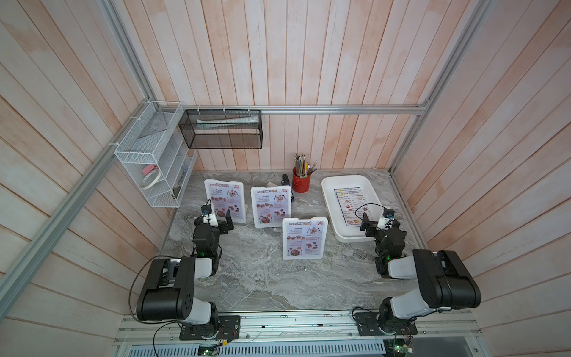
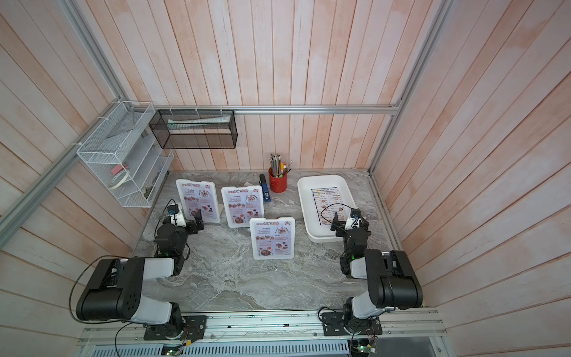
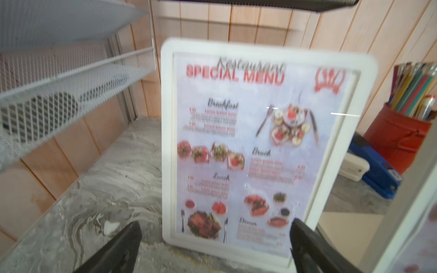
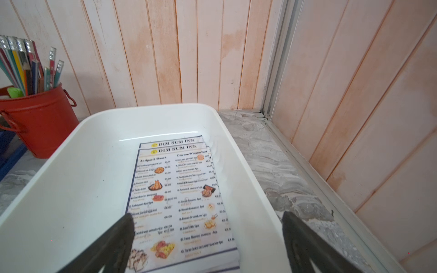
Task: Replace the menus in the menu holders
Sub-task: Adjust the menu holder at the center of the board.
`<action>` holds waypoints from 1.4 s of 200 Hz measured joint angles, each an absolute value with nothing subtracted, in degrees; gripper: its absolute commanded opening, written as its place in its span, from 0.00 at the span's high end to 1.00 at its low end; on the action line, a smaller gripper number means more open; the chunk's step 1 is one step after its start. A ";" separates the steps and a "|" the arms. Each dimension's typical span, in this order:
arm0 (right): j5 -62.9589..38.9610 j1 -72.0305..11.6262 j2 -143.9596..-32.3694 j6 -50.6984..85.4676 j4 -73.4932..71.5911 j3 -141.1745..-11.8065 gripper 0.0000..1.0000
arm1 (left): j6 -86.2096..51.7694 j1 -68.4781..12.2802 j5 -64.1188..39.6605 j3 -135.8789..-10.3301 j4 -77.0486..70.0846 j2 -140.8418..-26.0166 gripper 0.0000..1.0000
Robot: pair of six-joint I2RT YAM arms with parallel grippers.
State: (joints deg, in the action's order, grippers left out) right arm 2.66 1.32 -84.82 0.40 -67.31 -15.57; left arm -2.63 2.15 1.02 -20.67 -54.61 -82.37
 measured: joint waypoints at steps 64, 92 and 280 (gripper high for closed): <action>-9.32 1.23 -68.77 2.57 -45.54 -25.50 0.02 | -10.24 2.24 5.02 -28.99 -36.03 -72.69 0.00; -16.45 -1.41 -63.90 7.88 -38.39 -26.09 0.04 | -13.56 3.57 4.95 -32.73 -25.91 -70.61 0.00; -23.09 -24.01 -44.62 20.80 -5.72 -19.75 0.14 | -32.80 -34.76 -1.30 -41.28 32.99 -64.01 0.00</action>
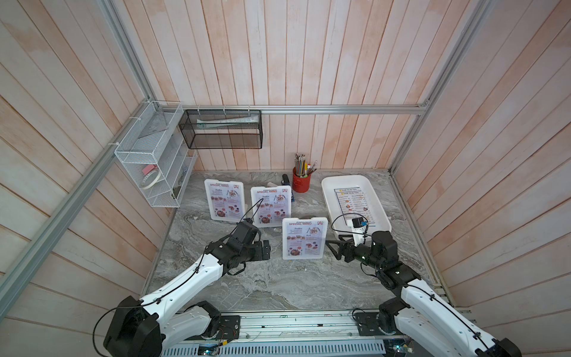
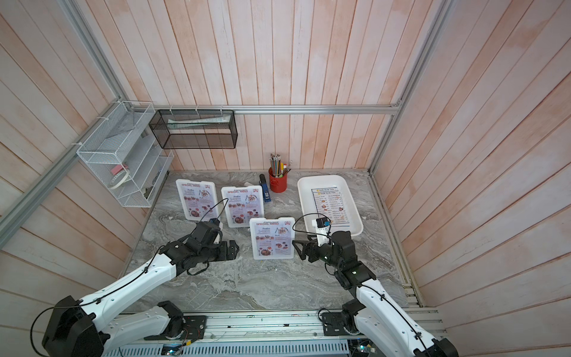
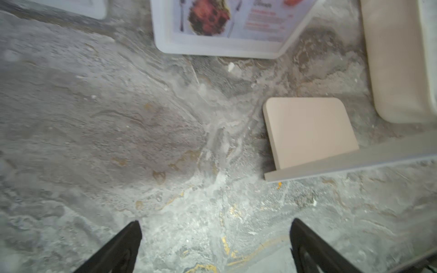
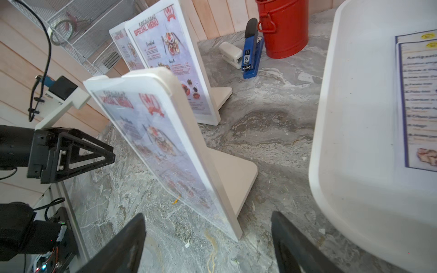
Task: Replace the menus in the menu holders
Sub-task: Adjust the menu holder at the center of the board.
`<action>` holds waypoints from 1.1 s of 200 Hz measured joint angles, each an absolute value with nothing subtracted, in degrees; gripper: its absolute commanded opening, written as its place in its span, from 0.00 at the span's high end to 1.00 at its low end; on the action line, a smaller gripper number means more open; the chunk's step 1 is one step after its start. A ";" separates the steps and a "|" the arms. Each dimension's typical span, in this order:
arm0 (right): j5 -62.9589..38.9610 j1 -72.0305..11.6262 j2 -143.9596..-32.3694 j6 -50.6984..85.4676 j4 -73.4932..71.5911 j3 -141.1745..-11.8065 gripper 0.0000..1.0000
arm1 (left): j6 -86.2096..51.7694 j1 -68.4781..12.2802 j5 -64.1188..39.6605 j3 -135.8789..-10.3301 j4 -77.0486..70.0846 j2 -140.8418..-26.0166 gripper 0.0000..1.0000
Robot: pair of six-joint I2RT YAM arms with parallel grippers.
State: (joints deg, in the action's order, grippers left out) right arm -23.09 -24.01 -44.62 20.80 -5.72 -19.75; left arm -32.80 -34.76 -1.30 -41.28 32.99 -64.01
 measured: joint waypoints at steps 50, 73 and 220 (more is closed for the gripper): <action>-23.59 -24.51 -51.00 21.06 -15.42 -18.20 0.14 | -32.14 -38.96 -6.04 -41.36 29.98 -64.62 0.00; -23.94 -25.30 -54.43 21.26 -19.84 -18.17 0.14 | -32.42 -39.57 -6.70 -41.36 28.62 -65.32 0.00; -24.12 -38.30 -57.39 28.53 -25.26 -18.20 0.15 | -42.17 -39.83 -1.28 -42.33 13.43 -73.89 0.00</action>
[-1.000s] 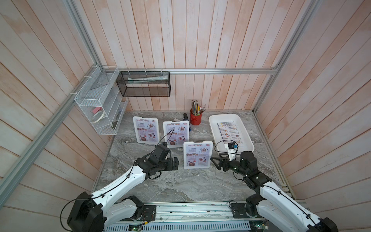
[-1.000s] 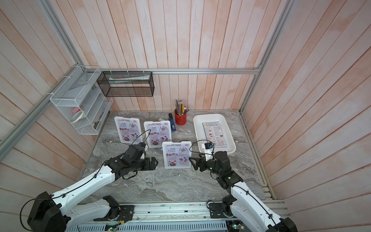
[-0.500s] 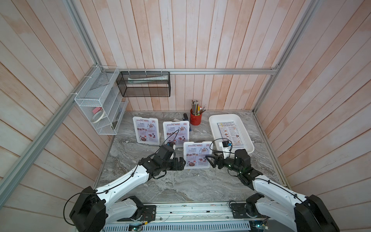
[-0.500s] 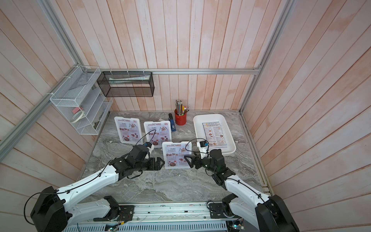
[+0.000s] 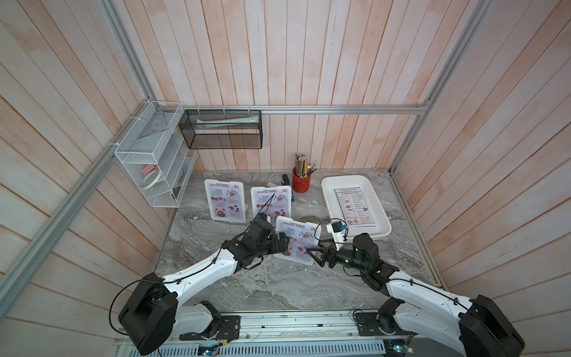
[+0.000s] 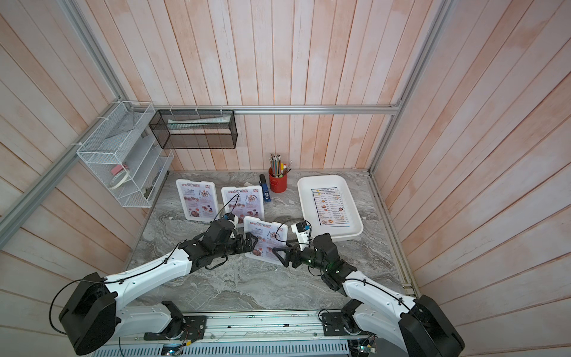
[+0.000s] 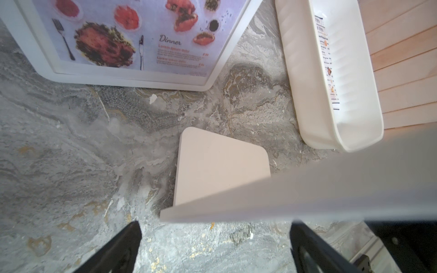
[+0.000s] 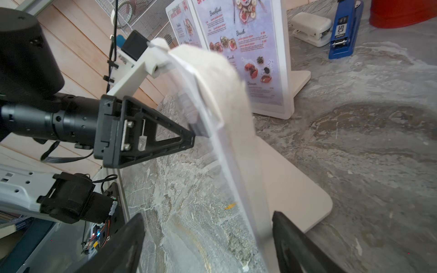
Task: Replace the menus in the menu holders
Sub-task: Adjust the menu holder at the center of the board.
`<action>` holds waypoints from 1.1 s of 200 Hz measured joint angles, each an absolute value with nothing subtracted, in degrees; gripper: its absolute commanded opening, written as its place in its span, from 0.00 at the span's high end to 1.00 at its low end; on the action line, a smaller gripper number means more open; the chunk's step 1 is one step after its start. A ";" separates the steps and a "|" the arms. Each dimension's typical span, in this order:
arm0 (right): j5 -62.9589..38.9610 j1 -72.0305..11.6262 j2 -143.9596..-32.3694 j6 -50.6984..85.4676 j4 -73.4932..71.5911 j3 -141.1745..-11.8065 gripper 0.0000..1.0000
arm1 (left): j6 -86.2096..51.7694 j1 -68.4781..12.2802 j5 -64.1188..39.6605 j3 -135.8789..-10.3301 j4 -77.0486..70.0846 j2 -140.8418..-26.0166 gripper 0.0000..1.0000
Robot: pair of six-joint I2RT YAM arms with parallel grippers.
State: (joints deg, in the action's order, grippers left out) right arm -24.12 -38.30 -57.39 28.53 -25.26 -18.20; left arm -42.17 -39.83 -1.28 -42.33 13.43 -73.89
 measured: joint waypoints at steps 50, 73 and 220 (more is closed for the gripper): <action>-25.45 -38.76 -52.97 29.82 -22.06 -18.39 0.15 | -43.35 -39.81 2.46 -43.97 12.21 -76.53 0.00; -26.87 -38.76 -53.58 29.87 -18.96 -20.32 0.16 | -43.35 -39.81 2.66 -44.71 11.51 -78.46 0.00; -24.29 -26.85 -63.61 18.02 16.08 -60.77 0.53 | -40.75 -38.68 3.36 -45.93 24.53 -69.95 0.00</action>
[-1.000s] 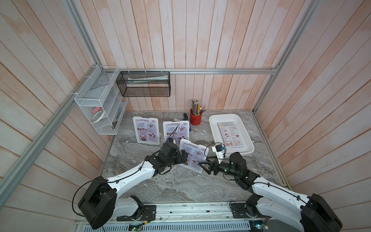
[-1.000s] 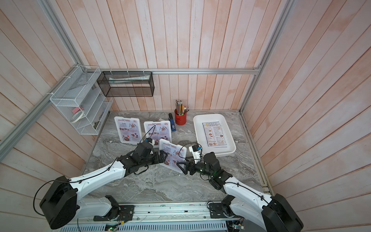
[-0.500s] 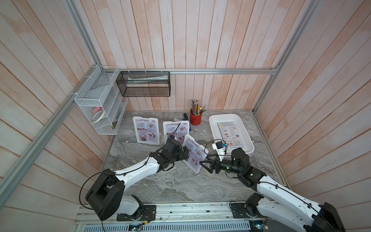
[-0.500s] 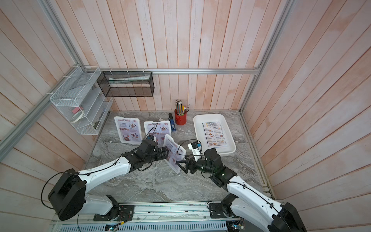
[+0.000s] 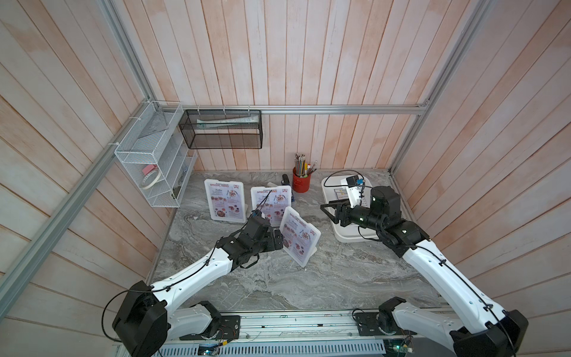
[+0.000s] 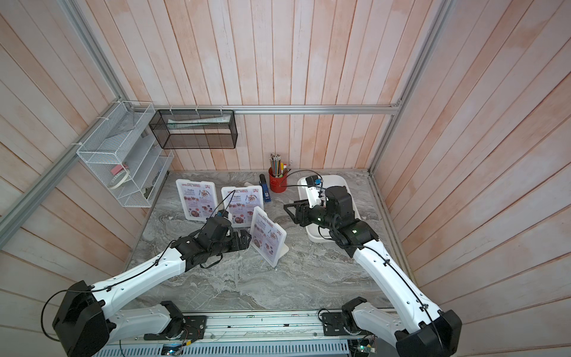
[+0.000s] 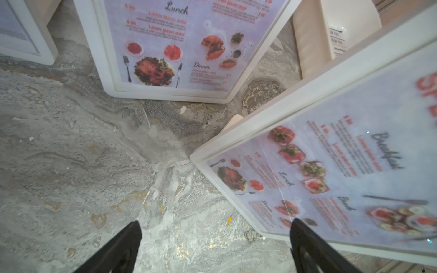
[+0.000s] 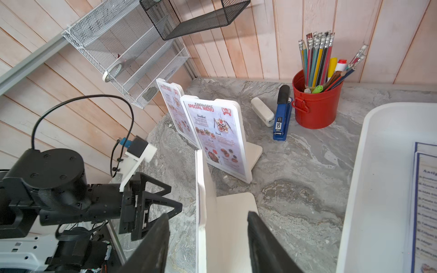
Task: Replace the menus in the menu holders
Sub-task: Take out the menu from the menu holder.
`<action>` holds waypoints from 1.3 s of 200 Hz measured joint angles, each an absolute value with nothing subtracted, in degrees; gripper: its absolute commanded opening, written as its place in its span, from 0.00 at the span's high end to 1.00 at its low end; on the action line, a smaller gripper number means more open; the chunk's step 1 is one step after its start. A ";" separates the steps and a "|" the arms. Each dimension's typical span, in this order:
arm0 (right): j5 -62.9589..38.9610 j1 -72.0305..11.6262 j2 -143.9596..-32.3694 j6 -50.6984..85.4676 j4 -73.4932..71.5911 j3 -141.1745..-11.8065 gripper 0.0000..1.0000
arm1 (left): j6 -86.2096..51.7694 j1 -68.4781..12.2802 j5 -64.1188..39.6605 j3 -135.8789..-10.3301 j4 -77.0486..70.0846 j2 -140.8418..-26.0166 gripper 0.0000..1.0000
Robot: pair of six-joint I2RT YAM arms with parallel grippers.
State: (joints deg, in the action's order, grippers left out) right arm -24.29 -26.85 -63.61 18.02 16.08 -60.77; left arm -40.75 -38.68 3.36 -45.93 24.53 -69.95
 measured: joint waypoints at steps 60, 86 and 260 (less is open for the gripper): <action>-27.11 -27.46 -72.36 15.92 20.32 -65.45 0.71 | -39.66 -37.17 1.06 -45.82 26.24 -72.29 0.00; -28.23 -30.00 -74.17 15.57 22.31 -67.64 0.71 | -39.66 -37.15 1.15 -45.01 26.35 -72.69 0.00; -25.43 -35.14 -88.03 8.86 36.12 -80.77 0.78 | -39.57 -33.74 1.96 -41.76 27.66 -69.19 0.00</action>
State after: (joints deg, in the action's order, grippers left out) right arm -25.43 -35.14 -88.03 8.86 36.12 -80.77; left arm -39.57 -33.74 1.96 -41.76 27.66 -69.19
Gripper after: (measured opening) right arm 0.222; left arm 0.999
